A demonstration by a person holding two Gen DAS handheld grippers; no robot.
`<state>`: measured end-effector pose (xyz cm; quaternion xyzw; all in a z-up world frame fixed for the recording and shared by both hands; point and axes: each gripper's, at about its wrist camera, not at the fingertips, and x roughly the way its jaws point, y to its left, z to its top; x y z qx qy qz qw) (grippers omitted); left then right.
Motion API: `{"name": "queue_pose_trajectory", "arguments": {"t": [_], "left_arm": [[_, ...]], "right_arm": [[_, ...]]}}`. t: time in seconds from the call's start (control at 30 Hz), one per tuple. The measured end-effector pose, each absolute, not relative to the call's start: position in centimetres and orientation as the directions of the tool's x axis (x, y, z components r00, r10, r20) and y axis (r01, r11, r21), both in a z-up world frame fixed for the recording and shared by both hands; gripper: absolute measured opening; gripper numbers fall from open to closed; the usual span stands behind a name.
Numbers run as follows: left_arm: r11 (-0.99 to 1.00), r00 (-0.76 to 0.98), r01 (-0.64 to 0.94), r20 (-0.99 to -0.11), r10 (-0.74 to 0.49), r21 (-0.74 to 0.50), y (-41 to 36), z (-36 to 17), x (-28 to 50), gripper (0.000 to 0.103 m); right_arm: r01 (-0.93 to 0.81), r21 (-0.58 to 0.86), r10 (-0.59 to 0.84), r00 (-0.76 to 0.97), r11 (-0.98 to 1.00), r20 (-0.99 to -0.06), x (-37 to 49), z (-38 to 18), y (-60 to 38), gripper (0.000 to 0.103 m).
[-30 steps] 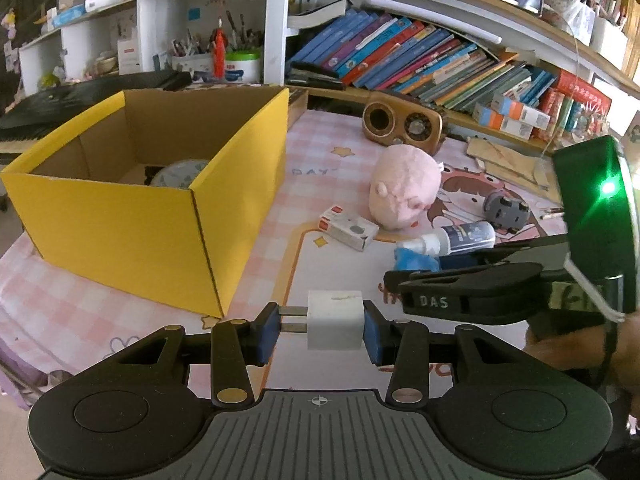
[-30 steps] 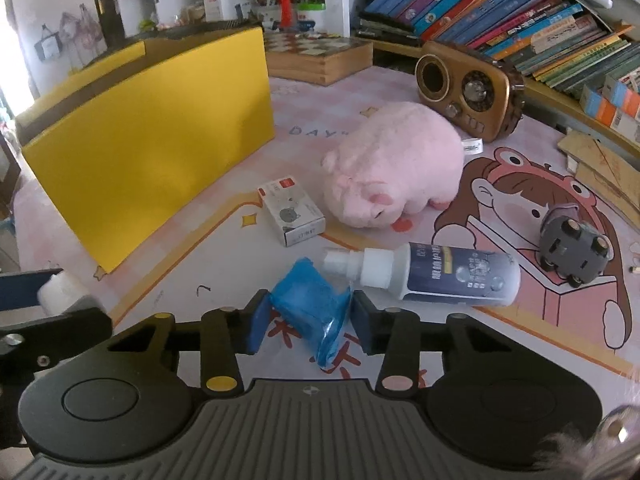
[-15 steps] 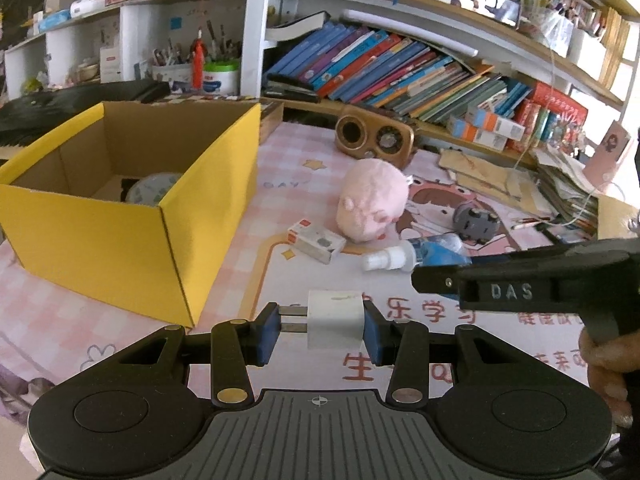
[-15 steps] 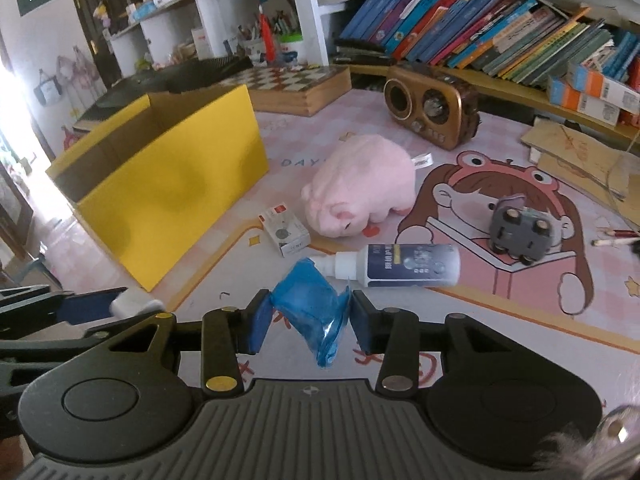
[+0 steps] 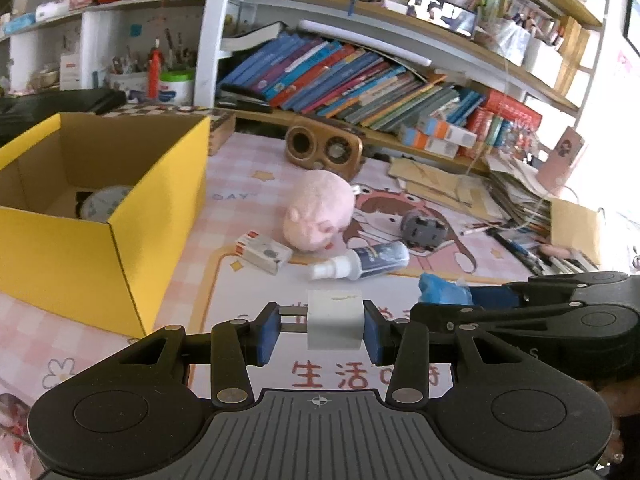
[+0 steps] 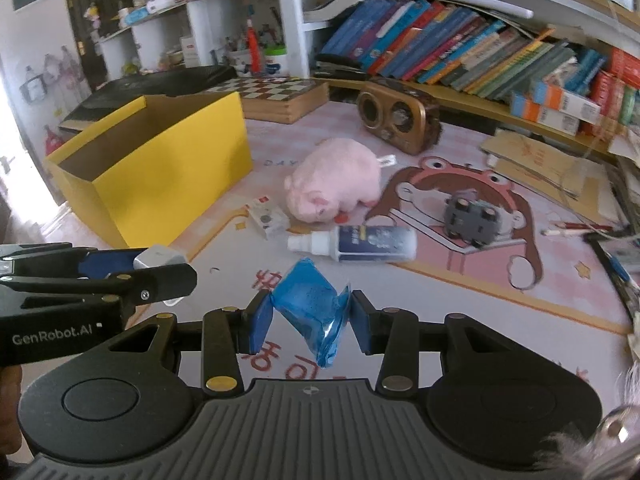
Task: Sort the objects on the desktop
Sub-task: 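Lift and carry the plug adapter and blue piece toward the yellow box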
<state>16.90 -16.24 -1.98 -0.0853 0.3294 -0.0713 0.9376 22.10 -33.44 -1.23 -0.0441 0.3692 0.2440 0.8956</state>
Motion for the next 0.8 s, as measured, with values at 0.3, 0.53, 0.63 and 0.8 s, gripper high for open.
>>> {"name": "queue_pose_trajectory", "arguments": {"t": [0.3, 0.53, 0.63, 0.8], "left_arm": [[0.964, 0.762, 0.145, -0.597, -0.251, -0.221, -14.9, -2.0, 15.1, 0.042], [0.956, 0.760, 0.169, -0.586, -0.280, -0.238, -12.2, -1.8, 12.4, 0.042], [0.954, 0.759, 0.172, -0.584, -0.287, -0.245, -10.8, -1.6, 11.3, 0.042], [0.949, 0.754, 0.172, -0.584, -0.300, -0.265, -8.5, -1.5, 9.3, 0.042]], "right_arm": [[-0.391, 0.113, 0.352, 0.618, 0.913, -0.703, 19.6, -1.5, -32.9, 0.039], [-0.371, 0.132, 0.347, 0.604, 0.919, -0.718, 16.8, -1.4, -30.4, 0.039], [-0.356, 0.143, 0.342, 0.597, 0.924, -0.725, 15.6, -1.5, -29.3, 0.039], [-0.349, 0.142, 0.337, 0.595, 0.926, -0.729, 13.1, -1.3, -27.2, 0.039]]}}
